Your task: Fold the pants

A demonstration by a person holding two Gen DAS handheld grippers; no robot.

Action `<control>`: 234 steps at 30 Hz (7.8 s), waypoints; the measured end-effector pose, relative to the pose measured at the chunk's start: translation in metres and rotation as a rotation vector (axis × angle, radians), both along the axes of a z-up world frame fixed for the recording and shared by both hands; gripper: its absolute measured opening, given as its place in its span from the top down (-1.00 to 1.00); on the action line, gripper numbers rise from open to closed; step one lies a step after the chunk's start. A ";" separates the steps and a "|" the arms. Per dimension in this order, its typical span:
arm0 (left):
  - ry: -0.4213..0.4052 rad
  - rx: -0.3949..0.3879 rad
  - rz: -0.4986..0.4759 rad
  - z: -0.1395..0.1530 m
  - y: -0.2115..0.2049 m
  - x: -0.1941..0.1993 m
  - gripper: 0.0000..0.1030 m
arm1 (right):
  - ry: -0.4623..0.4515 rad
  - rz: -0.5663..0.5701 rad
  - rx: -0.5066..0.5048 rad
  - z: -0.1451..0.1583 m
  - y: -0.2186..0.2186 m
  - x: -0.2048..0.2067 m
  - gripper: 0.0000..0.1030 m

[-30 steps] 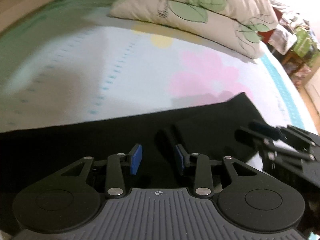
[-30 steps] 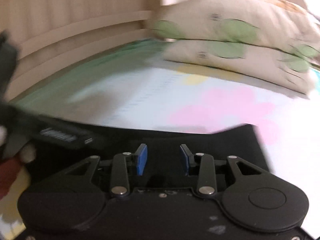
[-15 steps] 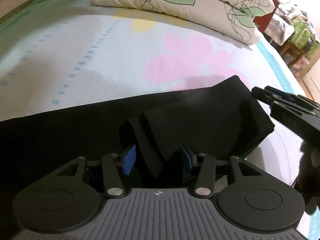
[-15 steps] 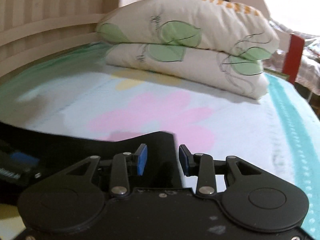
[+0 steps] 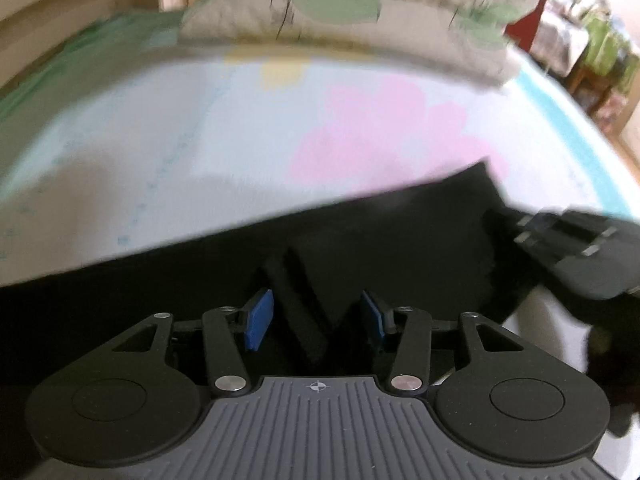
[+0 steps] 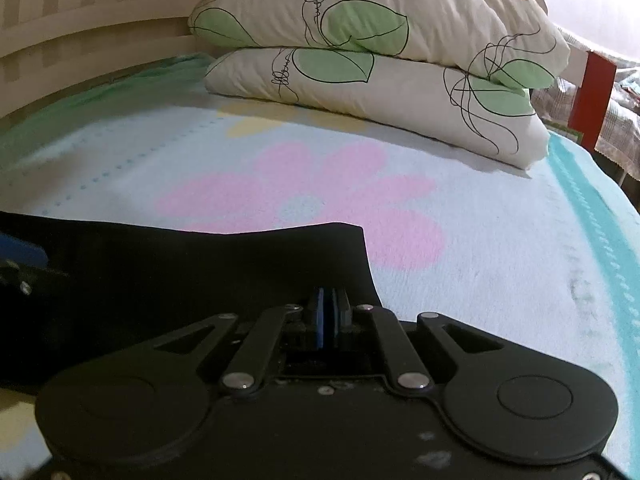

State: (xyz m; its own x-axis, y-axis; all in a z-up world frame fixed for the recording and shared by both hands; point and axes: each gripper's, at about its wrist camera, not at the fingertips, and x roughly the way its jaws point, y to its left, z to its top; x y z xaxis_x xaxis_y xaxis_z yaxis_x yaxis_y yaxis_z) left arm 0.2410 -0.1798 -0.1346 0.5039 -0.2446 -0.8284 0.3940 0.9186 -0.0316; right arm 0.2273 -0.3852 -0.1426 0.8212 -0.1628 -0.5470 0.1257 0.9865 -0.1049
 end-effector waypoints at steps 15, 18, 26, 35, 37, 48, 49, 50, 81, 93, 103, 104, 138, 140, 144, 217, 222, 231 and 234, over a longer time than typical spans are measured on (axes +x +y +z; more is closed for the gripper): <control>-0.017 -0.014 0.153 0.043 0.102 -0.004 0.02 | -0.010 0.042 0.015 0.029 0.026 -0.016 0.77; -0.002 0.016 0.217 0.043 0.134 -0.019 0.02 | -0.006 0.129 0.051 0.037 0.054 -0.028 0.77; 0.070 0.015 0.262 0.037 0.174 -0.073 0.02 | 0.066 0.356 0.146 0.038 0.138 -0.063 0.70; 0.027 0.007 0.183 0.048 0.155 -0.083 0.02 | 0.137 0.434 0.242 0.040 0.178 -0.085 0.58; 0.028 0.012 0.174 0.044 0.150 -0.081 0.01 | 0.149 0.427 0.257 0.040 0.180 -0.082 0.57; 0.060 0.077 0.122 0.013 0.147 -0.085 -0.06 | 0.125 0.416 0.204 0.039 0.210 -0.063 0.27; 0.063 0.068 0.126 0.014 0.149 -0.084 -0.06 | 0.115 0.395 0.190 0.038 0.214 -0.061 0.27; 0.062 0.065 0.126 0.014 0.149 -0.085 -0.06 | 0.105 0.364 0.183 0.036 0.217 -0.060 0.27; 0.013 -0.066 0.612 0.019 0.320 -0.074 -0.32 | 0.269 0.501 0.190 -0.007 0.235 -0.048 0.87; 0.029 -0.252 0.705 0.008 0.342 -0.047 -0.98 | 0.256 0.513 0.184 -0.010 0.242 -0.046 0.87; -0.048 -0.288 0.752 0.006 0.349 -0.041 -0.98 | 0.246 0.524 0.208 -0.011 0.234 -0.048 0.88; -0.048 -0.307 0.771 0.007 0.352 -0.040 -0.97 | 0.246 0.524 0.210 -0.011 0.233 -0.048 0.88; -0.301 -0.338 0.212 0.160 0.140 -0.064 0.74 | 0.252 0.369 0.287 0.016 0.189 -0.070 0.82; -0.269 -0.362 0.180 0.147 0.117 -0.055 0.74 | 0.229 0.334 0.283 0.021 0.174 -0.075 0.82; -0.223 -0.360 0.088 0.116 0.064 -0.041 0.74 | 0.196 0.263 0.267 0.027 0.146 -0.080 0.82; -0.102 0.177 0.068 0.008 0.091 -0.099 0.13 | 0.161 0.140 0.515 0.035 0.030 0.014 0.68; -0.090 0.162 0.078 0.008 0.094 -0.100 0.43 | 0.082 0.206 0.446 0.076 0.044 -0.002 0.78; -0.163 0.237 -0.026 0.018 0.061 -0.120 0.20 | -0.015 0.105 0.308 0.111 0.008 -0.016 0.79; -0.172 0.277 -0.082 0.010 0.050 -0.127 0.14 | 0.047 0.051 0.275 0.086 -0.008 -0.004 0.79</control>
State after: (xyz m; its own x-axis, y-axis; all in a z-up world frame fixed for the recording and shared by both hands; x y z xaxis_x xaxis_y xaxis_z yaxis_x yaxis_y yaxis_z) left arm 0.1143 -0.1302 -0.1241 0.6303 -0.0680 -0.7734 0.4451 0.8479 0.2881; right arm 0.2231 -0.3930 -0.0566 0.7972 0.0381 -0.6025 0.0763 0.9836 0.1632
